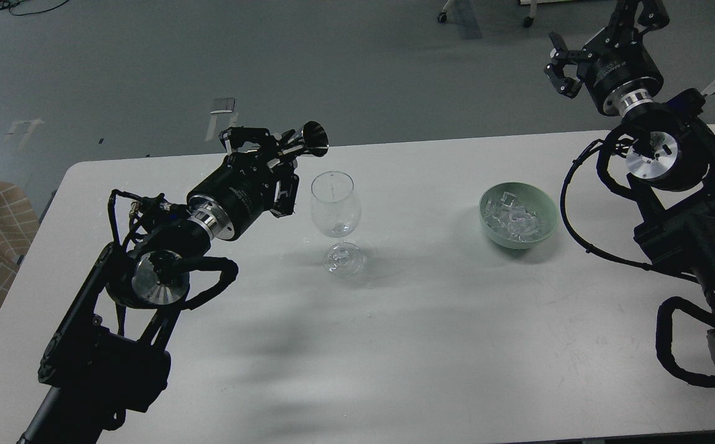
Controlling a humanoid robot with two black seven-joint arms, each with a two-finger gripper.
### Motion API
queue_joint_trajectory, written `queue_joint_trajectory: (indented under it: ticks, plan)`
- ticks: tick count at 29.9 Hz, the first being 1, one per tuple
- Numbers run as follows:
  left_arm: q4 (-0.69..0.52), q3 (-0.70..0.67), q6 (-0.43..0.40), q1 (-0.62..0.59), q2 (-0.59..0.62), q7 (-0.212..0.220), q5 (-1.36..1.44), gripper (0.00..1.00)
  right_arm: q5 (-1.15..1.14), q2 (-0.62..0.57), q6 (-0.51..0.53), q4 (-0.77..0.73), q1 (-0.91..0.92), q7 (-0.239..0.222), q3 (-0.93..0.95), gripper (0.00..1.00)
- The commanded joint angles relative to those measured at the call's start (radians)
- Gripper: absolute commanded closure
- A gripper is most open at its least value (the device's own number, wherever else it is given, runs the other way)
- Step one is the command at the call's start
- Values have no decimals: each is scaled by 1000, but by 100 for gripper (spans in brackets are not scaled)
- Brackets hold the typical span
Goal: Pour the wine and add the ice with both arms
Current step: 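Tilt the jigger over the wine glass rim with the left gripper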
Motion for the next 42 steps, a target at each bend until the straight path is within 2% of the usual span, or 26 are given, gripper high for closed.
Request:
queue_joint_trajectory:
  ticks: [1,6,10,23,29,42]
  plan:
    - [0,1,-19,7,0,1,33,100,0,-1,0,6,-3,0,0,0]
    - [0,2,-24,5,14,1,59,100,0,-1,0,7,-3,0,0,0]
    - [0,20,-65,4,66,1,121,100,0,-1,0,7,-5,0,0,0]
    - [0,64,-80,-15,71,1,224,100,0,-1,0,7,-11,0,0,0]
    - [0,63,-80,-36,74,42,255,100,0,-1,0,7,-14,2,0,0]
    - [-10,64,-114,-62,121,47,352,100,2,-1,1,7,-20,2,2,0]
